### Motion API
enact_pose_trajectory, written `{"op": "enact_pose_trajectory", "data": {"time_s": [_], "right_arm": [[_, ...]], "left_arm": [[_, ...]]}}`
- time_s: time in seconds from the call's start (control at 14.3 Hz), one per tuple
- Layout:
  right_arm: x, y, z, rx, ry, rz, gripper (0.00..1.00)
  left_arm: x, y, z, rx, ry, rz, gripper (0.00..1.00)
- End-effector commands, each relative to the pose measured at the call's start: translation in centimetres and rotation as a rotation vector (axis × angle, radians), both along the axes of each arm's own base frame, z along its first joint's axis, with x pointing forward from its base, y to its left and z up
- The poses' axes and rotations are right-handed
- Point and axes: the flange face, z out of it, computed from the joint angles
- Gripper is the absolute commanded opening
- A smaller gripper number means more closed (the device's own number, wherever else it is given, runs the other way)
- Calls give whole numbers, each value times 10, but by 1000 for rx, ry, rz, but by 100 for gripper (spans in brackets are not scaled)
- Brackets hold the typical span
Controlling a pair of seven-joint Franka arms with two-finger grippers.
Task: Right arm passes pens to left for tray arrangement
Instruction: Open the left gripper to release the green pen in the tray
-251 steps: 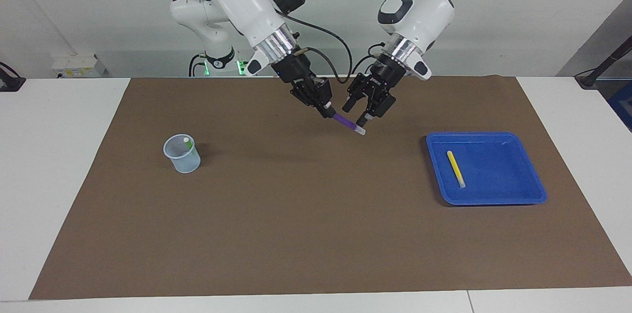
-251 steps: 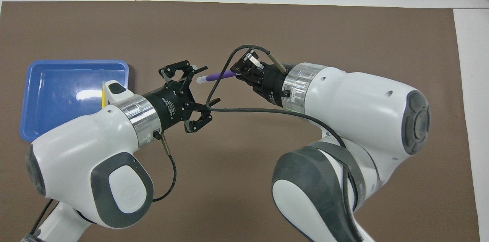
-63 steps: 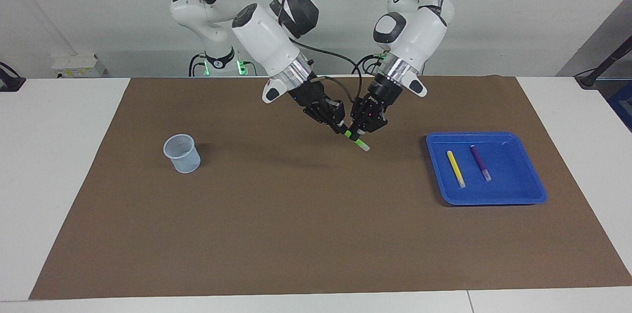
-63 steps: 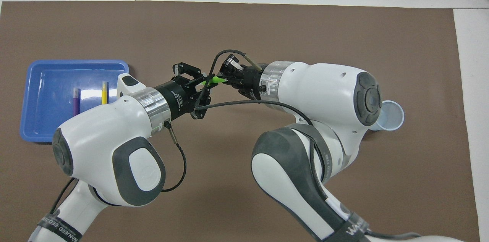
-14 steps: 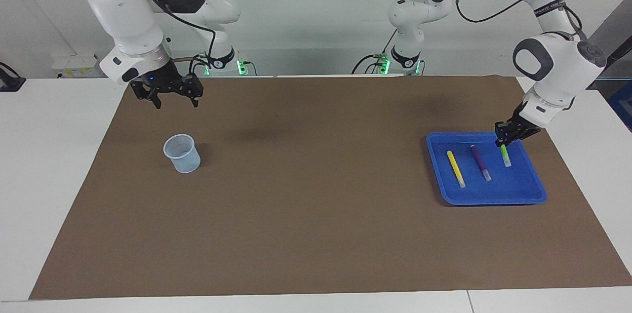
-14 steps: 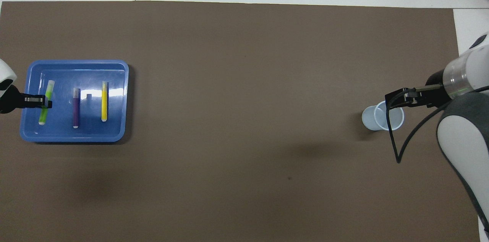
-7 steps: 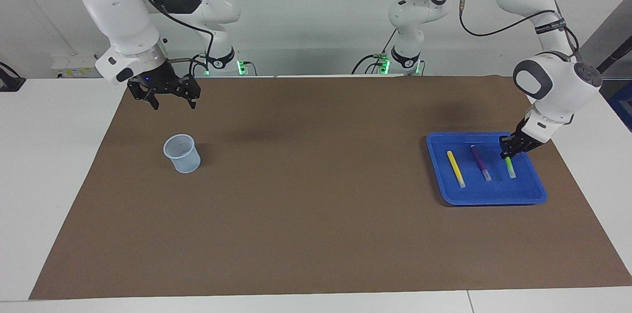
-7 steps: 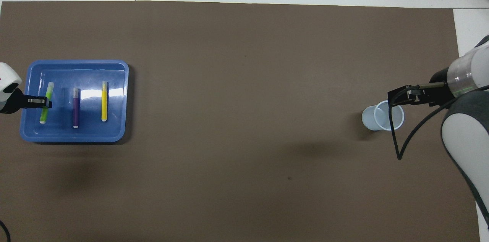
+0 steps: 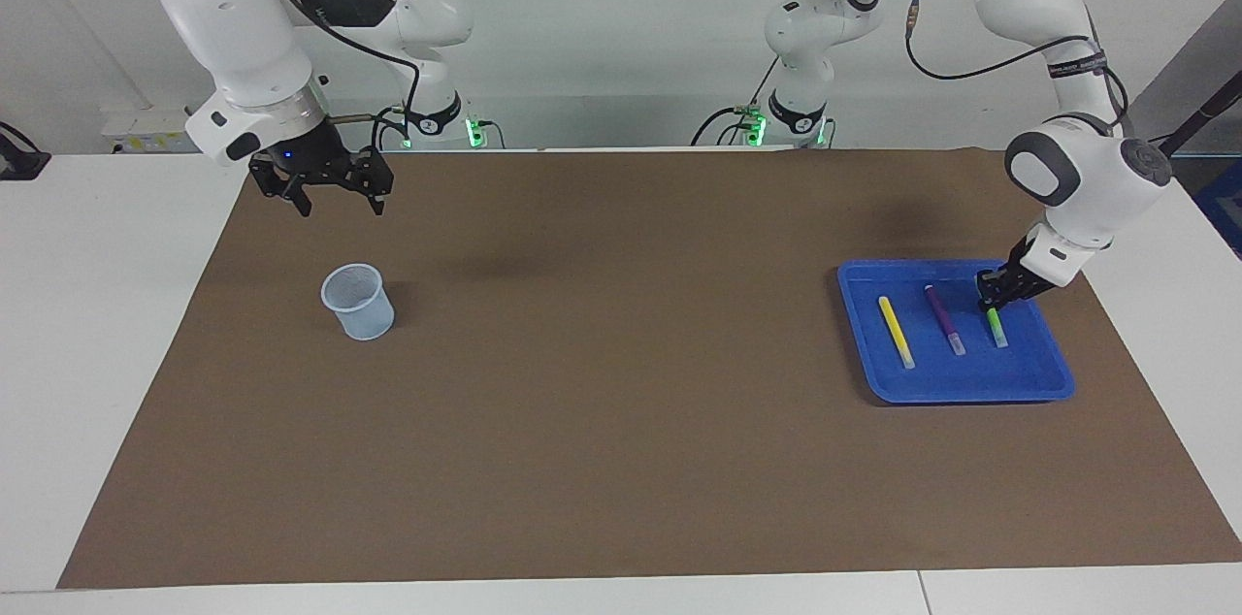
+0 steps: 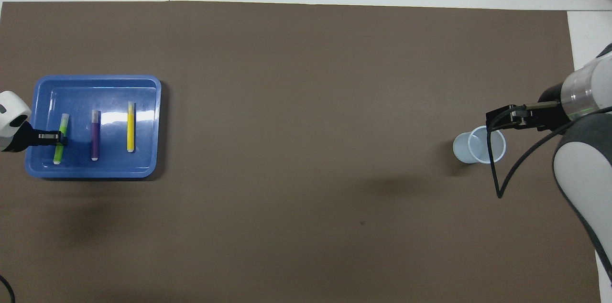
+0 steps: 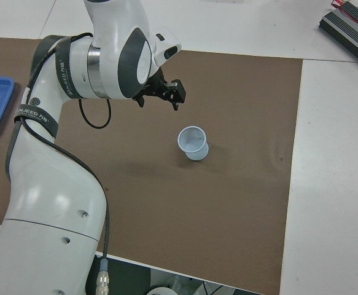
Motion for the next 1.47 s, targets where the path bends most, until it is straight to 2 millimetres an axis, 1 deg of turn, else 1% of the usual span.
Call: {"op": "enact_pose_trajectory", "data": {"time_s": [0.0,0.14,0.21,0.28,0.35,0.42,0.49,0.56,0.63,0.7,0.77,0.98,1.12,1.19,1.4], "right_arm": [[3,0,5,21,-20,-21,100],[3,0,6,21,-20,-21,100],[3,1,6,21,-21,-18,100],[3,1,6,21,-21,-18,100],[3,0,6,21,-20,-19,100],[3,0,6,21,-21,-19,100],[3,-1,6,21,-21,-21,100],[3,-1,6,21,-21,-21,100],[3,-1,6,21,-21,-21,100],[3,0,6,21,-21,-19,100],[3,0,6,21,-21,-19,100],[3,0,6,21,-15,-19,100],[3,0,7,21,-15,-19,100],[3,0,8,21,-15,-19,100],[3,2,8,21,-18,-16,100]], "left_arm": [[-9,-10,-17,31,-39,17,0],[-7,-14,-18,37,-57,5,0],[-5,-13,-16,39,-63,3,14],[-4,-13,-16,40,-65,3,47],[-3,-13,-14,40,-66,0,71],[-2,-13,-13,40,-68,-3,90],[1,-15,-10,40,-70,-8,100],[4,-15,-10,38,-64,-10,100],[10,-15,-4,34,-59,-14,100],[17,-14,6,30,-52,-15,100],[23,-16,12,25,-42,-21,100],[35,-15,32,23,-44,-21,100],[40,-19,42,23,-49,-28,100],[43,-24,46,26,-58,-32,100],[54,-28,71,23,-70,6,100]]}}
